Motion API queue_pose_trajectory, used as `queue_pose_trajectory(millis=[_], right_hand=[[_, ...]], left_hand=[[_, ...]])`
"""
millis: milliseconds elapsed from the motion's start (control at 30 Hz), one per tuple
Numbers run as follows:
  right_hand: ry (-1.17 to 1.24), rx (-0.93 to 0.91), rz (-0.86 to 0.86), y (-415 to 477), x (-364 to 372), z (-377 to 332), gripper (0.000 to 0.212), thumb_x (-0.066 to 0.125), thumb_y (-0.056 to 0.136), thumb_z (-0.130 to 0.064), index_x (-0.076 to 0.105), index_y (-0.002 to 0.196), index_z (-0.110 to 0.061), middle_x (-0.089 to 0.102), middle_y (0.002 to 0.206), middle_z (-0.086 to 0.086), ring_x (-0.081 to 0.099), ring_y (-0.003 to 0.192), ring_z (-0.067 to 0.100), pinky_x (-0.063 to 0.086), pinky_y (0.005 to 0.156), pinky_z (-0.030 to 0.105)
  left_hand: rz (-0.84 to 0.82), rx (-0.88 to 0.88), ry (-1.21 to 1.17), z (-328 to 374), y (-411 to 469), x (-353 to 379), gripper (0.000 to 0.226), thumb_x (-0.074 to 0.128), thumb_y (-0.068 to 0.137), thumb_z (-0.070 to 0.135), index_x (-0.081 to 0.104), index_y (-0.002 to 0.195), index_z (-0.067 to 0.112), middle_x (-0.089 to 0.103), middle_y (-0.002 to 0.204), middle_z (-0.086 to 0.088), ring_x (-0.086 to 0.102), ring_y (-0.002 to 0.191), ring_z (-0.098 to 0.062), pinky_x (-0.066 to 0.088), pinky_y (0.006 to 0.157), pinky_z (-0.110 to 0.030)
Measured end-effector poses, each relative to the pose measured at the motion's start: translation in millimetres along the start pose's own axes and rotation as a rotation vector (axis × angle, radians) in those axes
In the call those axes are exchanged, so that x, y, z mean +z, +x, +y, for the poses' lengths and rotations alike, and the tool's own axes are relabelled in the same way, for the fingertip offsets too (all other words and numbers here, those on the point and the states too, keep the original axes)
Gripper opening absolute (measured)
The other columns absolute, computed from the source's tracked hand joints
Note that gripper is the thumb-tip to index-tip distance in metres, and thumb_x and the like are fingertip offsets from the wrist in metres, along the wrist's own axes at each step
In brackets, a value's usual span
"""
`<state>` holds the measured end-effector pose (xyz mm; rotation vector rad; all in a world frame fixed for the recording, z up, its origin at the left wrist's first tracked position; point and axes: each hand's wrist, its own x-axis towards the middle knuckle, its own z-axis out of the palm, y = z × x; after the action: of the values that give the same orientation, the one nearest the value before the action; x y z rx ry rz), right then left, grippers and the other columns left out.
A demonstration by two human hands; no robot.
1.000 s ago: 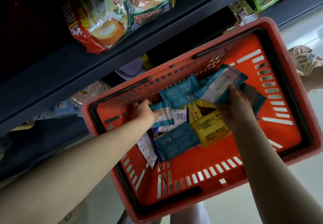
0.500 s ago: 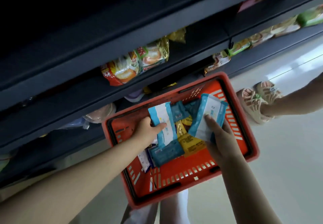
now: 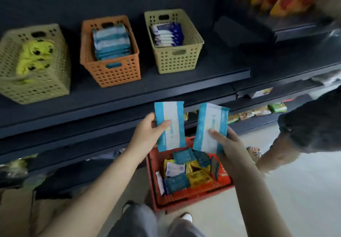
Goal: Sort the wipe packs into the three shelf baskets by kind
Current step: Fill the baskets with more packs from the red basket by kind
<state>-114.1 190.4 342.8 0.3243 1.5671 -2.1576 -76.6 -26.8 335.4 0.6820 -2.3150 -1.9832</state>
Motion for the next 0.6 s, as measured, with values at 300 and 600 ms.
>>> queue_pose_trajectory(millis=[300,600], right_hand=[[0.097,-0.133,-0.093,-15,127,-51,0.029,0.065,0.087,-0.015,0.06,0.114,-0.006,0.07,0.108,0.016,0.07,0.086,0.023,0.059,0.069,0.033],[0.237,-0.181,-0.106,-10,273,-7,0.032,0.059,0.09,-0.005,0.061,0.122,-0.006,0.068,0.117,0.015,0.064,0.11,0.028,0.054,0.092,0.038]], left_hand=[[0.088,-0.078,-0.431,80,-14,-114,0.013,0.061,0.092,0.03,0.065,0.102,0.022,0.074,0.102,0.001,0.071,0.093,-0.017,0.058,0.082,-0.046],[0.073,-0.146,-0.59,93,-3,-255,0.016,0.051,0.096,0.037,0.059,0.107,0.028,0.07,0.104,-0.003,0.069,0.091,-0.031,0.058,0.065,-0.055]])
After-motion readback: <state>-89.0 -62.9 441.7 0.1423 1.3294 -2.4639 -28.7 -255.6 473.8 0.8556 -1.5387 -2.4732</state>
